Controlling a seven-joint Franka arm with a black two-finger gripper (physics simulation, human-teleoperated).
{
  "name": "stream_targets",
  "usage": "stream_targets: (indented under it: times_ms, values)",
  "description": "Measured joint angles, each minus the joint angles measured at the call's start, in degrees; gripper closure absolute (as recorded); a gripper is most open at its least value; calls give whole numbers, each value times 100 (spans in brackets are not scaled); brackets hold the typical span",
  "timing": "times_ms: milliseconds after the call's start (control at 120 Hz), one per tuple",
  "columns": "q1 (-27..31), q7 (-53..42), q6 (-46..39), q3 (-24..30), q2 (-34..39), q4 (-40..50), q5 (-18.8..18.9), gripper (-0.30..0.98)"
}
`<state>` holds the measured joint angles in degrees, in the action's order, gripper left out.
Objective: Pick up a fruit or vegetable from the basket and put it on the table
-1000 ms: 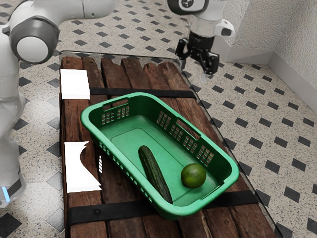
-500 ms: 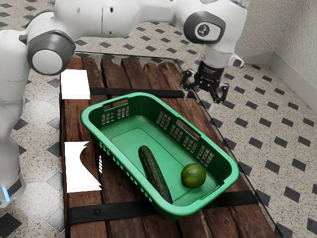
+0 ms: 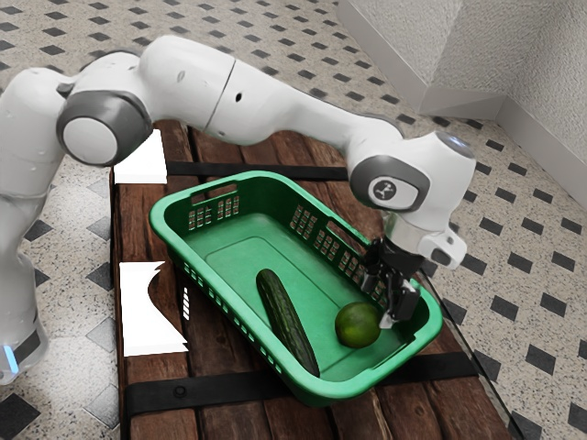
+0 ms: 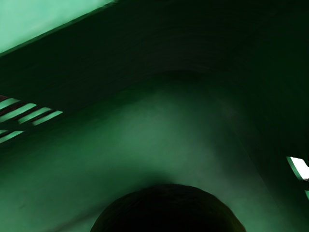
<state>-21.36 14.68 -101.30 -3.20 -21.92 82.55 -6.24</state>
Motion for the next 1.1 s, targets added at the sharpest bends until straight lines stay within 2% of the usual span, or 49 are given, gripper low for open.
stream_targets:
  times_ms: [208, 342, 483, 617, 1050, 1100]
  values:
    - [-10, -825, -368, 38, -94, 11, -12, 0]
    - [-31, -1205, -583, 46, 111, 488, -25, 0]
    - [16, -1522, -746, 43, 91, 614, -36, 0]
    - [38, -1745, -893, 22, 55, 859, -58, 0]
    - [-44, -2111, -1111, -344, 793, 1915, -102, 0]
    - [-47, -2128, -1122, -356, 772, 1940, -111, 4]
